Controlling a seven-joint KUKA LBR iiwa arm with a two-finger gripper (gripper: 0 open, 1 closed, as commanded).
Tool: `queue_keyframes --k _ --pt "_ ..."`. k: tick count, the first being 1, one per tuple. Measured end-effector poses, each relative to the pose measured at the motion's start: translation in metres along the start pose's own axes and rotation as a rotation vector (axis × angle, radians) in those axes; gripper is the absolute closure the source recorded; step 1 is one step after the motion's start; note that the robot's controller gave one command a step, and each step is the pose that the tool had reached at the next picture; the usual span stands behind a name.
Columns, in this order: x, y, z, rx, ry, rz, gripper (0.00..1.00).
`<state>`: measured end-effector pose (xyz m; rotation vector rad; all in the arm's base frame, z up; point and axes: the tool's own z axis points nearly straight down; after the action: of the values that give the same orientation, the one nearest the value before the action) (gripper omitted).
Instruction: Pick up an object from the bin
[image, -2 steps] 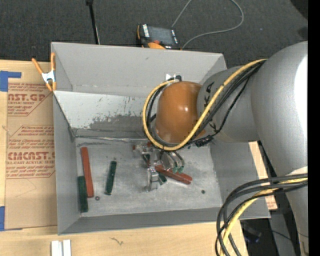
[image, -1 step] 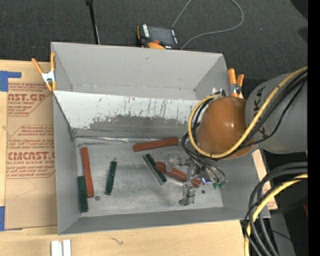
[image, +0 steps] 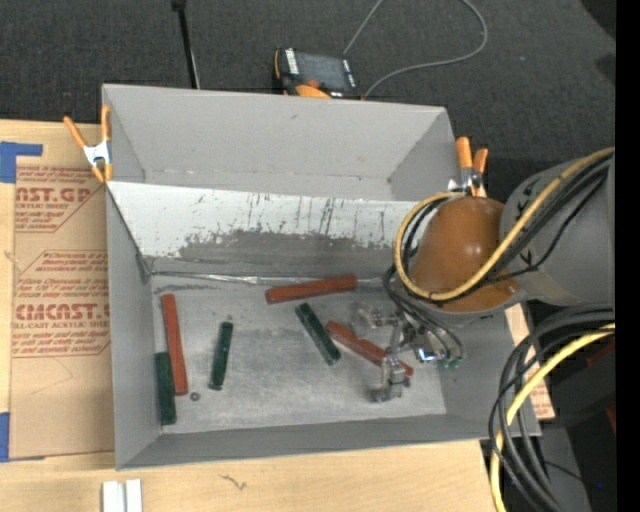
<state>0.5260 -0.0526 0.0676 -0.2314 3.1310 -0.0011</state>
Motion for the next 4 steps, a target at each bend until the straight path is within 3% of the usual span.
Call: queue_keyframes --k 1,2,3,4 --pt "-0.0026 0.0032 -0.005 -0.001 -0.008 -0.004 1.0" --pt "0.0002 0.0034 -0.0023 -0.002 0.001 -0.005 0.0" --pt "-0.0026 0.0031 -0.0048 -0.002 -0.008 -0.003 1.0" --pt "0.0002 0.0034 -0.0023 -0.003 0.001 -0.005 0.0"
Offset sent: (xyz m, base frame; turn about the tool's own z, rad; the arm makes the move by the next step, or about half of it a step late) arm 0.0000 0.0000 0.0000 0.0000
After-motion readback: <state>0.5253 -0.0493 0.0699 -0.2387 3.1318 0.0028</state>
